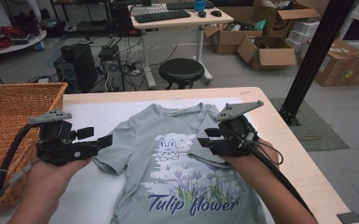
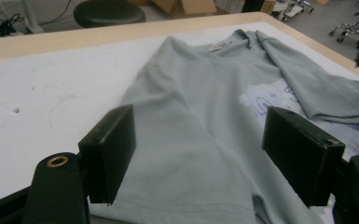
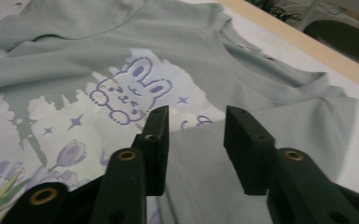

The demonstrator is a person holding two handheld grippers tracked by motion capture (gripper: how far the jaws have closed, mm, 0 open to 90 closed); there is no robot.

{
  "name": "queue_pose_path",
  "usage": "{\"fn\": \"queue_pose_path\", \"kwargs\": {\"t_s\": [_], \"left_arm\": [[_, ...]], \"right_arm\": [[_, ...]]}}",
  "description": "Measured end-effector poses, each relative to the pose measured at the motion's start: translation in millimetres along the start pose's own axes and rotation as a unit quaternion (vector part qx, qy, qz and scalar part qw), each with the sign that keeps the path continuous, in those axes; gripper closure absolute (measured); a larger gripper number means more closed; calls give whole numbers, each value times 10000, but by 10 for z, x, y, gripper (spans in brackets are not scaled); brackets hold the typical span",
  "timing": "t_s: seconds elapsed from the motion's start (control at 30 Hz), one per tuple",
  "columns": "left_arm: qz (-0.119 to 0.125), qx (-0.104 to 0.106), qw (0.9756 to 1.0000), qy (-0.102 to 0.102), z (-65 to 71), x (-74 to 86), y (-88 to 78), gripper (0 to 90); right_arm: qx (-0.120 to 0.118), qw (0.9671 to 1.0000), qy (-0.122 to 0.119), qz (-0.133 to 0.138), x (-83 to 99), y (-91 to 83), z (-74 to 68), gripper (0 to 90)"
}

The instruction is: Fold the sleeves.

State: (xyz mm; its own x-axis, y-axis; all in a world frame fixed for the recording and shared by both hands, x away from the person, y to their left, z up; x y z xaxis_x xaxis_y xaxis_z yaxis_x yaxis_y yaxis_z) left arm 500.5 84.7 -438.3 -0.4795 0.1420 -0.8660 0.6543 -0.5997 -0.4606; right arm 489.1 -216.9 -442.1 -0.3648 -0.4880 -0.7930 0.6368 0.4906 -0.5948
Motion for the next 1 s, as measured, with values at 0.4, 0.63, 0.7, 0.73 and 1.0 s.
{"fn": "queue_pose_path", "kwargs": {"t_s": [0.4,0.63,0.7,0.73,1.0], "left_arm": [[-473,-159,9981,-362,-299,181,382,298],[-934,-381,9942,-383,-421,349,440,360],[-958,-455,9936,-382,-443,369,440,394],[-974,-513,9934,-326,-451,370,437,427],[-1083,-763,9912,58,-467,391,416,884]], "right_arm": [[211,9997,77,43,114,-270,251,563],[331,9992,177,131,170,-378,345,521],[394,9987,267,171,207,-416,381,484],[426,9984,318,194,230,-435,401,479],[624,9957,594,331,375,-600,551,474]]}}
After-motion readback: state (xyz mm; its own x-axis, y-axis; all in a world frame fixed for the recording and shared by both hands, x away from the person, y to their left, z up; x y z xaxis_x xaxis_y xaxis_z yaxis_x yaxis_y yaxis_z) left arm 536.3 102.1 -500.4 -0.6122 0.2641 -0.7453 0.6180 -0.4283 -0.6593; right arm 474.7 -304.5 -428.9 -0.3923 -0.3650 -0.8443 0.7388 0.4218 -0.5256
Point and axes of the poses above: each handheld gripper's, and its own axes: y roughly forward along the jaws, x roughly out of its underside, z roughly to its right, the point moved 8 cm from there along y, roughly forward along the jaws, and after that the axes turned 1 degree about x, right-handed, at the moved point
